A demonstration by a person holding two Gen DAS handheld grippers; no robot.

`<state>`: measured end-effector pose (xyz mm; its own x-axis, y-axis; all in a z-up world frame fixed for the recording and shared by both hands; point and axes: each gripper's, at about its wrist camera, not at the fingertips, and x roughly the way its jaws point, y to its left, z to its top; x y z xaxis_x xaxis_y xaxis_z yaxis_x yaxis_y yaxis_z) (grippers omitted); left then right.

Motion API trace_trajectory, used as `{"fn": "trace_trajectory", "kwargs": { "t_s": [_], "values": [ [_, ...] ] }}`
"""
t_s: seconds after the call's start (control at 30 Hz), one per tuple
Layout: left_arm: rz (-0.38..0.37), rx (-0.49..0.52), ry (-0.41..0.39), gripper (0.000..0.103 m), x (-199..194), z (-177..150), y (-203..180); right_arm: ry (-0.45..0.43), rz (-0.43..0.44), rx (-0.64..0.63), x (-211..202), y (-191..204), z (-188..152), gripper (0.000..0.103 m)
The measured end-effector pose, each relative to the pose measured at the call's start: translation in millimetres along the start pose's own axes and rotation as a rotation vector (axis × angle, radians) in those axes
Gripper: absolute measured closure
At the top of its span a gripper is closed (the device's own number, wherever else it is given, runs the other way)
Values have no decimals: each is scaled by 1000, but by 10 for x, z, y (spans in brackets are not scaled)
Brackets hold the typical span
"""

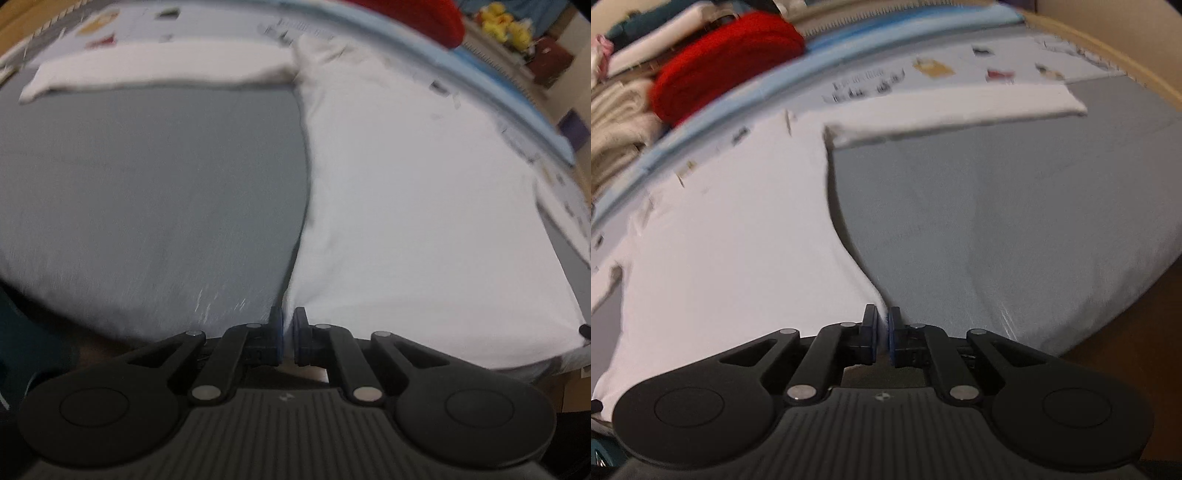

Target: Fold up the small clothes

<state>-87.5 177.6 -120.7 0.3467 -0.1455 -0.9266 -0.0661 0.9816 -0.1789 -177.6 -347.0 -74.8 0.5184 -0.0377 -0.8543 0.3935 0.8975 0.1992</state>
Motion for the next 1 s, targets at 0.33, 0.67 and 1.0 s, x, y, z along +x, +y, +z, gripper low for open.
{"fn": "trace_trajectory", "kwargs": {
  "t_s": [0.33, 0.67, 1.0],
  "values": [
    [88, -3, 37, 92, 100, 74, 41, 123, -109, -65, 239, 51, -54, 96],
    [54, 49, 126, 77, 401, 61, -208, 179, -105, -174, 477, 299, -170, 88],
    [47, 105, 48, 62, 370, 221, -379, 115, -125, -227, 389, 557, -136, 80]
  ]
}}
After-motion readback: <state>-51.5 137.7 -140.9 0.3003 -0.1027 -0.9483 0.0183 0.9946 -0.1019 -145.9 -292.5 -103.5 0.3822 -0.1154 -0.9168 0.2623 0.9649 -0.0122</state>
